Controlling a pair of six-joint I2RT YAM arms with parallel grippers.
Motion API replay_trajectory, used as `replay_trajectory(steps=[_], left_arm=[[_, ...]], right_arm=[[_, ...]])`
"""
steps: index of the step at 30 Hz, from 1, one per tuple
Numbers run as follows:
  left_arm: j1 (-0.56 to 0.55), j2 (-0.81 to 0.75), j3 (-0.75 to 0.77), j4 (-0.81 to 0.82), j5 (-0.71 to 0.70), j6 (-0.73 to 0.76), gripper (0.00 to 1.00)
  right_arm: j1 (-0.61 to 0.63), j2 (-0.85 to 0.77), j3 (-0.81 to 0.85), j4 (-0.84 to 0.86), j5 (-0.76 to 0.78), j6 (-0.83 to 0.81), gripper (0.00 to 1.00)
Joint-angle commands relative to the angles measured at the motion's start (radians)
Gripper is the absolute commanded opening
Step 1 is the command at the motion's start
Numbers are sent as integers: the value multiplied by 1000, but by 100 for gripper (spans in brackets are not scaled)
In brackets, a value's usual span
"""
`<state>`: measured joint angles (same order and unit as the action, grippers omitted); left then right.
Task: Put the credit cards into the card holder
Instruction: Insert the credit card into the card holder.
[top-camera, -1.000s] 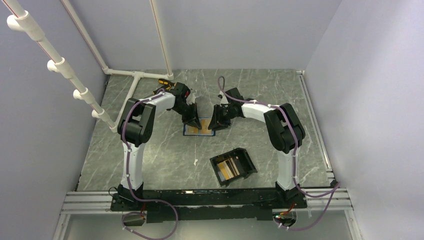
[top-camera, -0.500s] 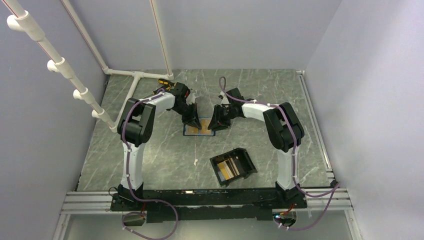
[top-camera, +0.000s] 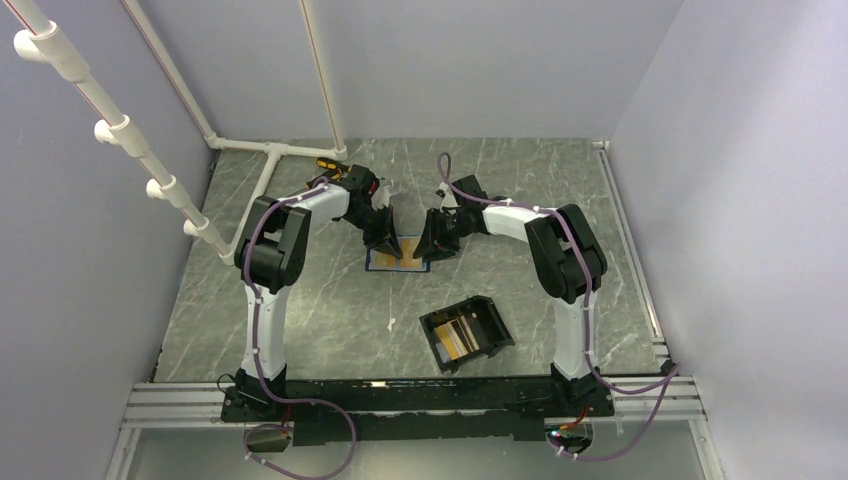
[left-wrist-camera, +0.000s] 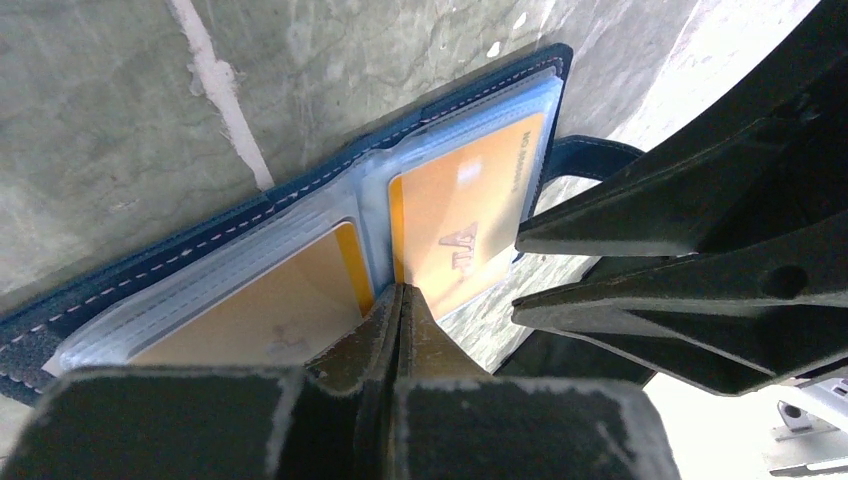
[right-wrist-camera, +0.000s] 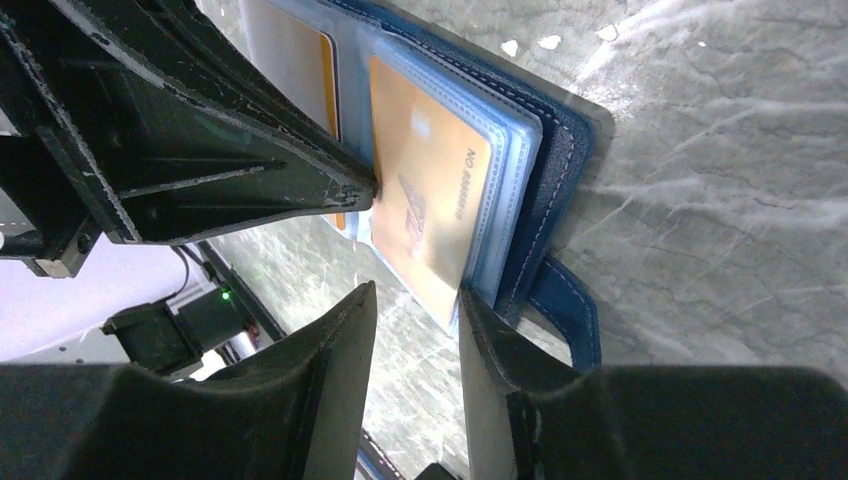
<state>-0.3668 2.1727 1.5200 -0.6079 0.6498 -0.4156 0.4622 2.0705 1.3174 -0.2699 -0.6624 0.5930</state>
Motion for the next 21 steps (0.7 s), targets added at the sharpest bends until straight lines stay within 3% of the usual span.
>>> replay_trajectory(steps=[1,13,21], left_arm=[[-11,25,-15,8,34,4,2],[-9,5,-35,47,96,-30,2],[3,-32,-43,26,80,-26,4]], right_arm=[[26,-31,16,119,-80,57,38],[39,-39,-24,351,-203,225,35],[38,26,27,292,-172,185,35]])
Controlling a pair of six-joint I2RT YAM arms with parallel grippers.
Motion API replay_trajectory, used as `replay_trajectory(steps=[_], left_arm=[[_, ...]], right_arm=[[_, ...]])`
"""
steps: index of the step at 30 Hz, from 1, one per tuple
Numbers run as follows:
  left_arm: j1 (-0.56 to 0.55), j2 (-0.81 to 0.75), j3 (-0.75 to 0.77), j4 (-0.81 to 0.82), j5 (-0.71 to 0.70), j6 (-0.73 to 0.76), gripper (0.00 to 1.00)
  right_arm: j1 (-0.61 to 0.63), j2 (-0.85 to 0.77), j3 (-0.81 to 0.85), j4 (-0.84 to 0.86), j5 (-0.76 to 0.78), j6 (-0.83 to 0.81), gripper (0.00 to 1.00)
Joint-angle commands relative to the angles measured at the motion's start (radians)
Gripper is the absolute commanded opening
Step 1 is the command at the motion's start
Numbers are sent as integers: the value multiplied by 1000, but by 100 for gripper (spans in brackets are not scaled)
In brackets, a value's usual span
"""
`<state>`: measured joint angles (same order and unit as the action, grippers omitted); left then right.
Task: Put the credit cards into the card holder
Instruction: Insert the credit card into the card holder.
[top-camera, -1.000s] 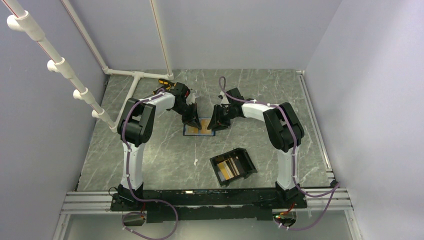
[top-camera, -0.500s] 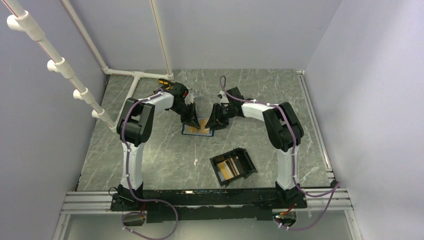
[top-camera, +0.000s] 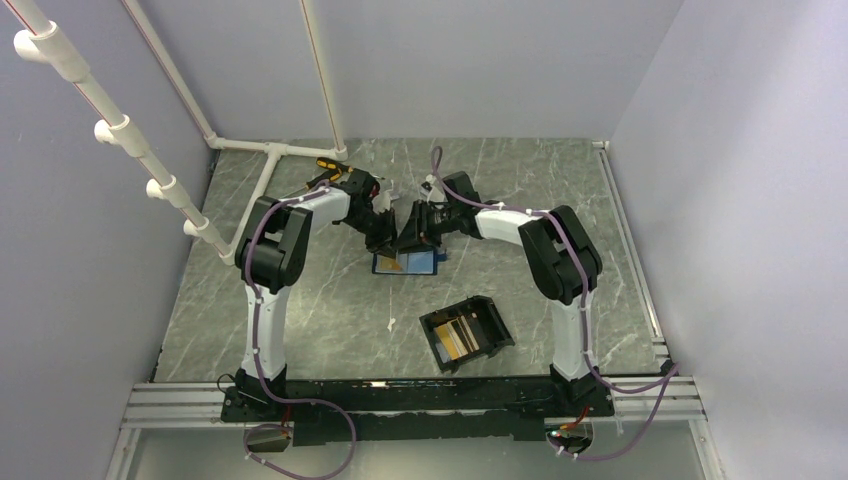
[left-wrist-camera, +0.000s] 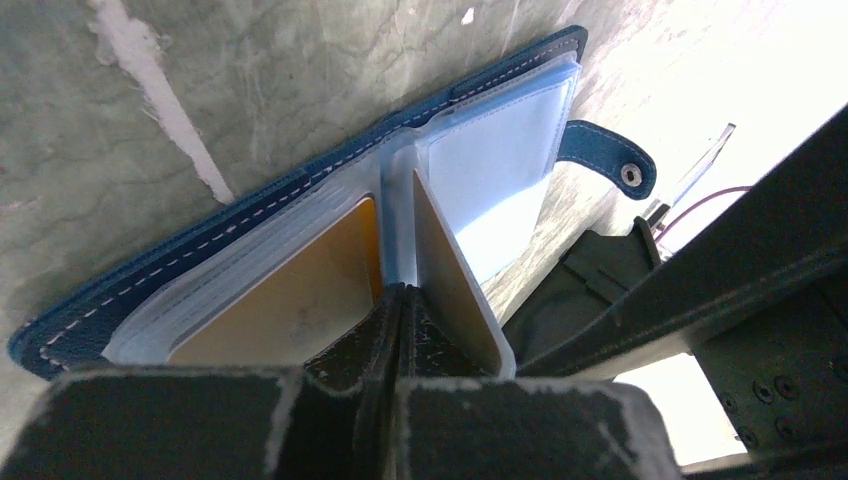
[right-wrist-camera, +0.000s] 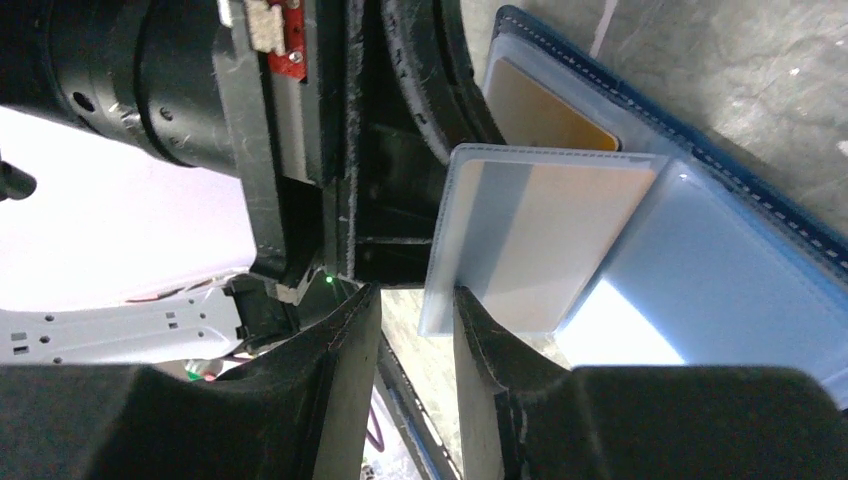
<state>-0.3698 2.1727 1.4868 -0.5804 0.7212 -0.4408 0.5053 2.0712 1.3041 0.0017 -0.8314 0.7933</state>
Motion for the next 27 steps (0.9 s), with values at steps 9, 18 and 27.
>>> replay_trajectory(steps=[9,18,27], left_arm=[[57,-155,-49,-61,12,16,25],[136,-347,-132,-162,-81,84,37],[128,-571,-251,-91,-12,32,51]], right_arm=[[-4,51,51,-28,17,-59,35],[37,109,143,-84,11,-82,36],[41,-141,126,-407,209,-309,45]])
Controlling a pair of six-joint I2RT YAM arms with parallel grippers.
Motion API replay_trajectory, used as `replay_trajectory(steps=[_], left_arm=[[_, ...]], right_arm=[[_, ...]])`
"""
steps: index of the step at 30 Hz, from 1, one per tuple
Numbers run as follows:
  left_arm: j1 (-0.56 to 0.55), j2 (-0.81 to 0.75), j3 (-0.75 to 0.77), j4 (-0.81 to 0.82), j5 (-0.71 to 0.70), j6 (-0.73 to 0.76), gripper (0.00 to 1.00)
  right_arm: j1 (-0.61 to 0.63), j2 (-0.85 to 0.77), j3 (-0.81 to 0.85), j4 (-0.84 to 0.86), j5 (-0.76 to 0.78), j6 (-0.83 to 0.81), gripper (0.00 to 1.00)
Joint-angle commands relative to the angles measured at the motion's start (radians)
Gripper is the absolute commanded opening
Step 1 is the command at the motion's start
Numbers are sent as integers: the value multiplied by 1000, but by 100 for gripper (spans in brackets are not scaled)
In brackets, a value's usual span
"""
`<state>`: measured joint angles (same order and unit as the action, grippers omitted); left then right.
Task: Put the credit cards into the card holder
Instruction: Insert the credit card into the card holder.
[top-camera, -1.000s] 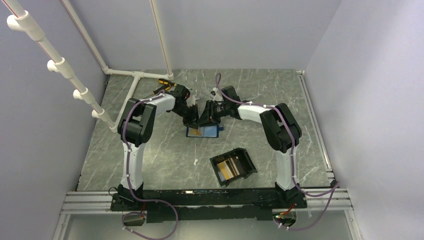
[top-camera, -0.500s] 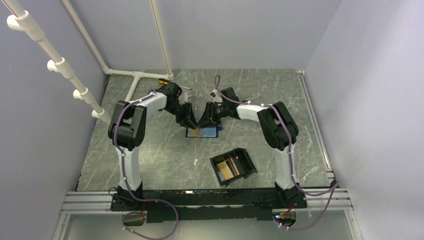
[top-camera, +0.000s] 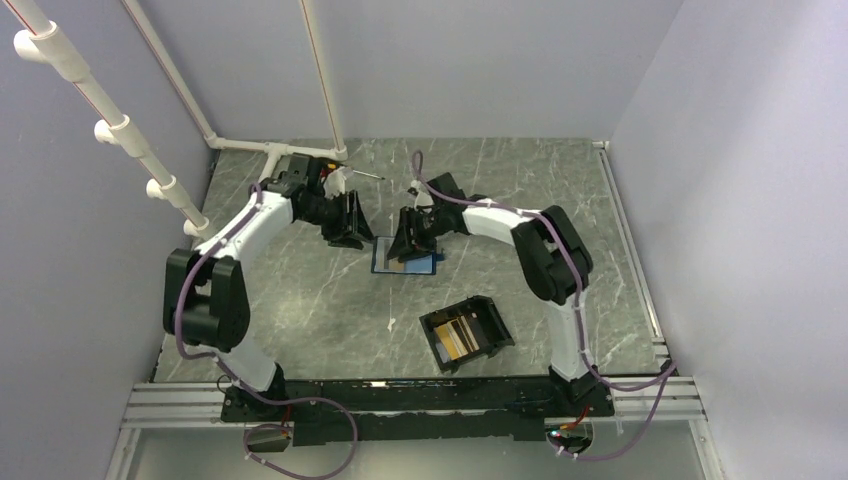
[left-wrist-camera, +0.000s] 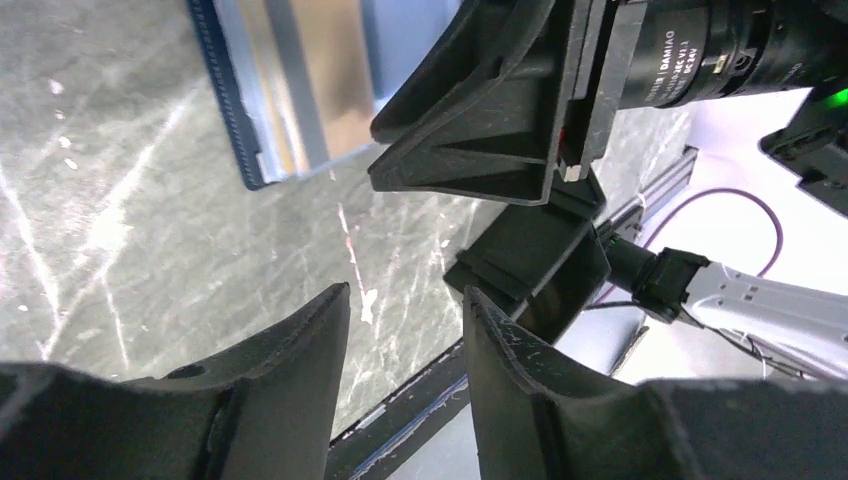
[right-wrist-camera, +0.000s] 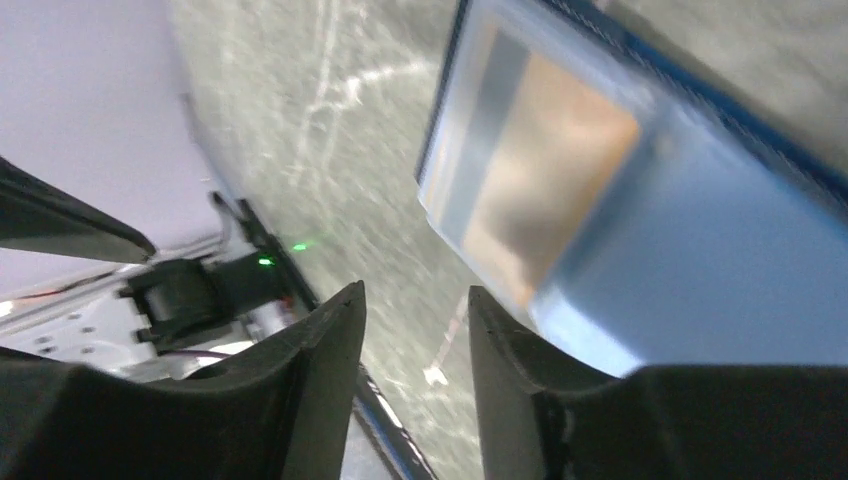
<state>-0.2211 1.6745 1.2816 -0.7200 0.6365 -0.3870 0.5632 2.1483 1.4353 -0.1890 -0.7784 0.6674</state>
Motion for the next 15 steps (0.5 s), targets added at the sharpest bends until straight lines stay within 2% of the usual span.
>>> replay_trajectory(steps=[1,5,9,12,15], left_arm=[[-40,-82,-64,73,96,-47,52],[-183,-101,-114,164,93,-146,53],[-265,-93,-147,246,86,-216,54],[-284,-71,-137,259,76,-222,55],[-288,-47,-98,238,61,-196,56]], right_arm=[[-16,-270,-24,-294,219,-233,48],[10,-507,-141,-555,494,-365,59],[108,-718,-250,-767,727,-376,70],[151,-831,-316,-848,802,-317,75],[155,-912,-405,-832,785,-284,82]])
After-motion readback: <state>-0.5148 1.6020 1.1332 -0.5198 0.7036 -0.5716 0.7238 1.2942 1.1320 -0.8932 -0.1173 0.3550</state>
